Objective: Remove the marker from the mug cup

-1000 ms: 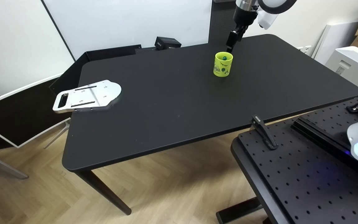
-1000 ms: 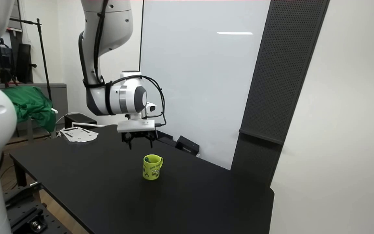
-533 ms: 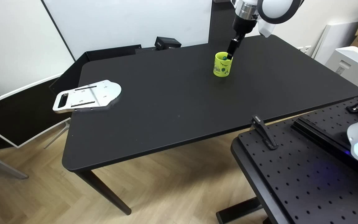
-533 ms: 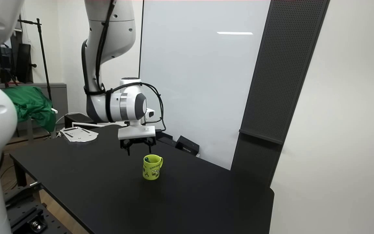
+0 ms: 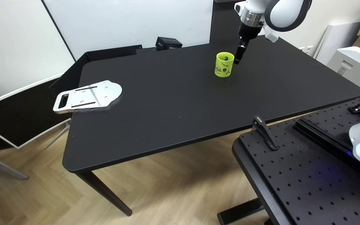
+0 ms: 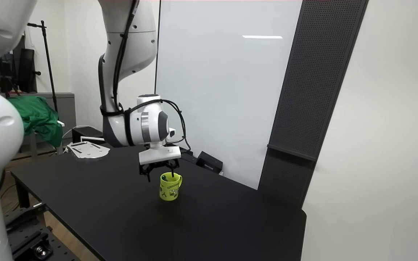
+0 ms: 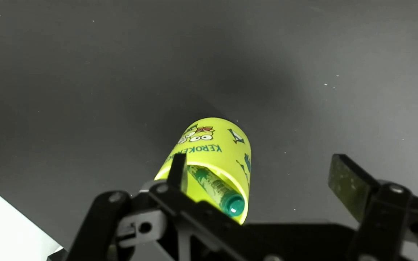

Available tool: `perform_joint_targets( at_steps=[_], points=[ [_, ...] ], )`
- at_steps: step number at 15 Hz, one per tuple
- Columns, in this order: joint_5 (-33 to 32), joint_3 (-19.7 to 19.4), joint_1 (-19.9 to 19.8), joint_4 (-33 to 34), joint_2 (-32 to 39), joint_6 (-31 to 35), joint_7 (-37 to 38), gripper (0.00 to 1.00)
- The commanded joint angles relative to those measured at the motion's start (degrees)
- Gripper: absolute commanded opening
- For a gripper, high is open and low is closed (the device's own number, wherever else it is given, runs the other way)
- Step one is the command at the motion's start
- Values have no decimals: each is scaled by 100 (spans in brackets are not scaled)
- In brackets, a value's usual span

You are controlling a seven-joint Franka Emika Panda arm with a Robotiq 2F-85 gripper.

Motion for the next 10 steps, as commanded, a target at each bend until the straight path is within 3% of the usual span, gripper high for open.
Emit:
perform_joint_targets(
  at_steps=[1,10],
  points=[
    [-246,-335,272,239,264,285,53,100],
    [-183,-786,848,632,788,779,55,100]
  ],
)
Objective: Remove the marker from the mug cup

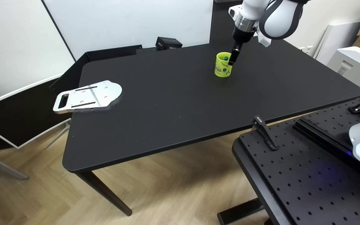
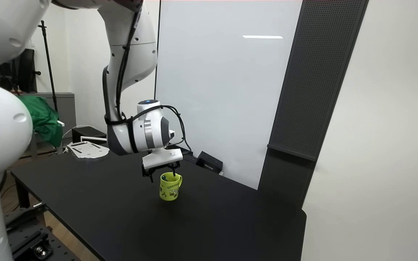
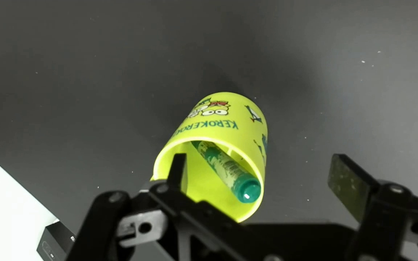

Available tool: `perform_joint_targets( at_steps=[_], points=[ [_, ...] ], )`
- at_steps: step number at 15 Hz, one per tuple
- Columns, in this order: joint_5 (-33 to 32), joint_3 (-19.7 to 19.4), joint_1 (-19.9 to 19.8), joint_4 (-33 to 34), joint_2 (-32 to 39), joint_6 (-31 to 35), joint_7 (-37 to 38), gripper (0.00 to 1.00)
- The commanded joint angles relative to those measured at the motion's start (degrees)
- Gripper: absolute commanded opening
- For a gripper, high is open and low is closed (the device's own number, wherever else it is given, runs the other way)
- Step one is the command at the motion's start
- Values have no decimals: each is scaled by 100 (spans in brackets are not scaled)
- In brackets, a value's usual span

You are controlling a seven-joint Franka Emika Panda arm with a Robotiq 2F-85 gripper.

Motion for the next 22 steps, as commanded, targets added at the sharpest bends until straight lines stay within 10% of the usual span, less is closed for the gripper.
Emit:
perform_joint_targets(
  at_steps=[1,3,4,15,22],
  points=[
    [-22,-205,264,246,253,187,50,100],
    [1,-232,334,310,328,238,42,100],
    [9,-272,388,338,364,275,52,75],
    [71,-720,882,473,479,367,83,5],
    [284,-691,864,486,358,96,112,6]
  ],
)
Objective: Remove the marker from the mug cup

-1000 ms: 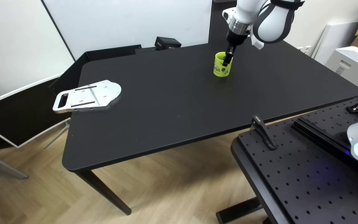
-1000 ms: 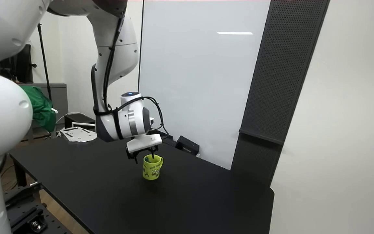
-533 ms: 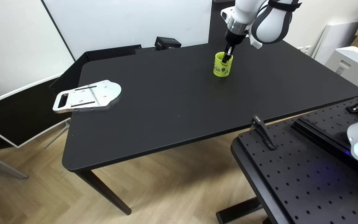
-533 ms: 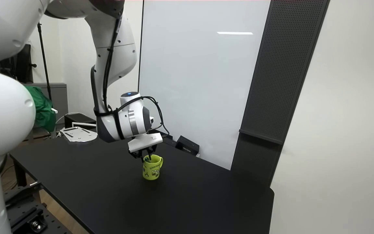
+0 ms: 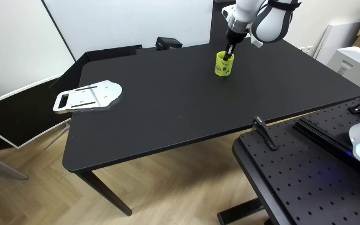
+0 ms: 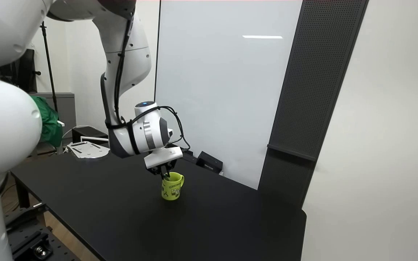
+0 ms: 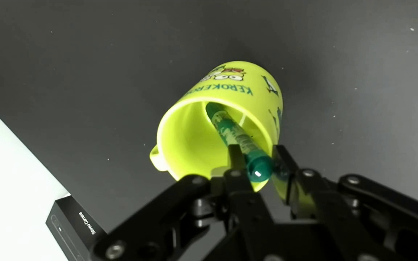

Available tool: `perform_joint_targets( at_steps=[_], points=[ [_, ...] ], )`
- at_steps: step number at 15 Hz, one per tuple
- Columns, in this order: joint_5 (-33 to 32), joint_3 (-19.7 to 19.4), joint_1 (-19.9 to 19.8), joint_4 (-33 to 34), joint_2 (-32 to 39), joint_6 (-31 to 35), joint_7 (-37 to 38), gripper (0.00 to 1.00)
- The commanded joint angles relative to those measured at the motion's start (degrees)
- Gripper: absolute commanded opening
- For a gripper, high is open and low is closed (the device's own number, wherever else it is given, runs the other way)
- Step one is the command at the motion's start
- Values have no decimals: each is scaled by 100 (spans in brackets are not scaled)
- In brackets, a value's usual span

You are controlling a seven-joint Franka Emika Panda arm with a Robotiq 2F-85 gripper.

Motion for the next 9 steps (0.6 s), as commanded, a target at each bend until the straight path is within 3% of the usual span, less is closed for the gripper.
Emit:
perform_joint_targets(
  at_steps=[1,9],
  points=[
    [189,50,-34,101,-87,-332,106,6],
    [950,818,-569,325,-593,-1788,-55,6]
  ],
)
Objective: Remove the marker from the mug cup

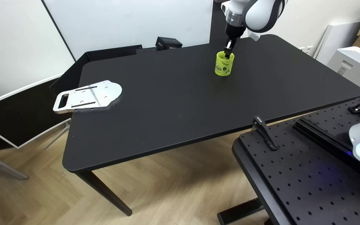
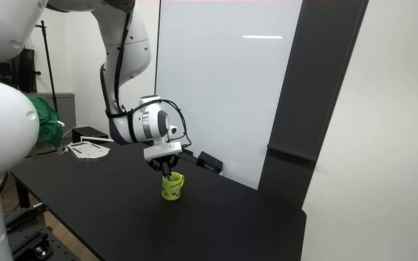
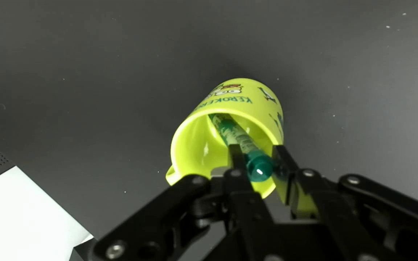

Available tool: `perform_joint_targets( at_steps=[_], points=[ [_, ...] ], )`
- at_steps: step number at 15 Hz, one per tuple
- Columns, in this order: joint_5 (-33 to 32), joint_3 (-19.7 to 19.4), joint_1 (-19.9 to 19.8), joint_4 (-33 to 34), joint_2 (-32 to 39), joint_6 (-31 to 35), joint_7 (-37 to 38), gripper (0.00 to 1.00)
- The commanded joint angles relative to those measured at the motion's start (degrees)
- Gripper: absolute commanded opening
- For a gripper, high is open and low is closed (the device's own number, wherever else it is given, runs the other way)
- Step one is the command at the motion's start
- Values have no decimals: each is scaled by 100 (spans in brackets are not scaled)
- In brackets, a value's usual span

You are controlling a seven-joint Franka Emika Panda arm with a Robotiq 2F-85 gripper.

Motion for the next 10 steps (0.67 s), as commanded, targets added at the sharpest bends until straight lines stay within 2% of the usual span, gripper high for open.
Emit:
perform_joint_targets(
  at_steps=[1,10],
  points=[
    [202,383,-313,139,-328,-598,-13,6],
    [685,1047,-891,580,-822,-1845,19,6]
  ],
)
